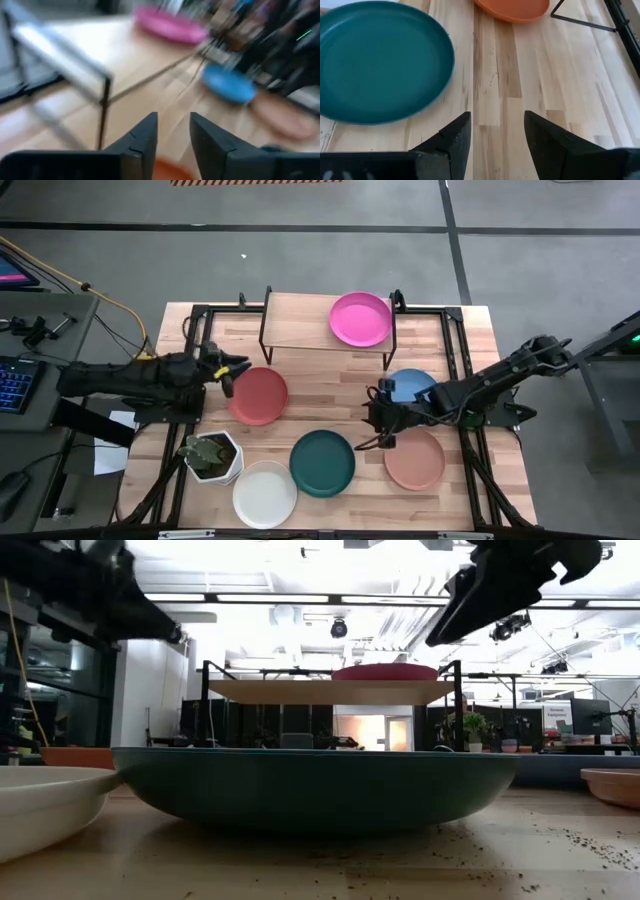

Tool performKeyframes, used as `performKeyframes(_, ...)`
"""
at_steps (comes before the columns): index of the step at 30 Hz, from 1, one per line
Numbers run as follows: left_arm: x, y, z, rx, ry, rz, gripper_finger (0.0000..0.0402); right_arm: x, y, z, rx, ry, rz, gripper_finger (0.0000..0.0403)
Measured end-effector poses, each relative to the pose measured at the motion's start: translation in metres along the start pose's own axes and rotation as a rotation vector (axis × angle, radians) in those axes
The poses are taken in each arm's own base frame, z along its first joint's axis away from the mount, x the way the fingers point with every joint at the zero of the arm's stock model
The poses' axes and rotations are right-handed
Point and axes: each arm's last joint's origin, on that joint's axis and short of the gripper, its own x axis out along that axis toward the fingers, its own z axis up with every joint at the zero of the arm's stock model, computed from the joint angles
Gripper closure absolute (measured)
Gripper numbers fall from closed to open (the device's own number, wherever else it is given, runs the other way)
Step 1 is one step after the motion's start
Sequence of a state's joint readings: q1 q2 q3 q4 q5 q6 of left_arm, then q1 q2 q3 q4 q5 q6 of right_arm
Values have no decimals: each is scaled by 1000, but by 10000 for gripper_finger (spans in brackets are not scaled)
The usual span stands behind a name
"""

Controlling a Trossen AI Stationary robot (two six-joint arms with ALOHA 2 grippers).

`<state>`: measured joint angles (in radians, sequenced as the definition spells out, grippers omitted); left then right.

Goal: Place and stack plates onto a shelf
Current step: Put the orange plate on the shelf

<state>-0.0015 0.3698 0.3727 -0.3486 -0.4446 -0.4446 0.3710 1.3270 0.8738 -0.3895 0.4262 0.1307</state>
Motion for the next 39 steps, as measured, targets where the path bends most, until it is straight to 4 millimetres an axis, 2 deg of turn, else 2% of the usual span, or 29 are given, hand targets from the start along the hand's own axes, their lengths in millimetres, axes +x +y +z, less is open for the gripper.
performKeyframes(5,4,-7,23,-23,293,167,263,3,-6,4,29,-25,-15,238)
performKeyframes(9,16,-9,29,27,464,317,256,5,-11,6,27,-39,-28,238)
performKeyframes(14,38,-6,24,41,565,431,256,7,-17,8,58,-51,-43,237)
performKeyframes(20,59,-2,8,42,754,469,256,8,-19,8,64,-49,-47,238)
performKeyframes(26,67,10,-11,71,837,531,256,7,-18,8,89,-49,-43,237)
performKeyframes(30,69,21,-25,16,872,521,256,7,-18,8,91,-50,-43,237)
performKeyframes(34,78,20,-19,-19,816,445,256,7,-18,8,90,-50,-43,237)
performKeyframes(39,80,25,-16,-25,762,515,256,8,-18,9,92,-59,-43,237)
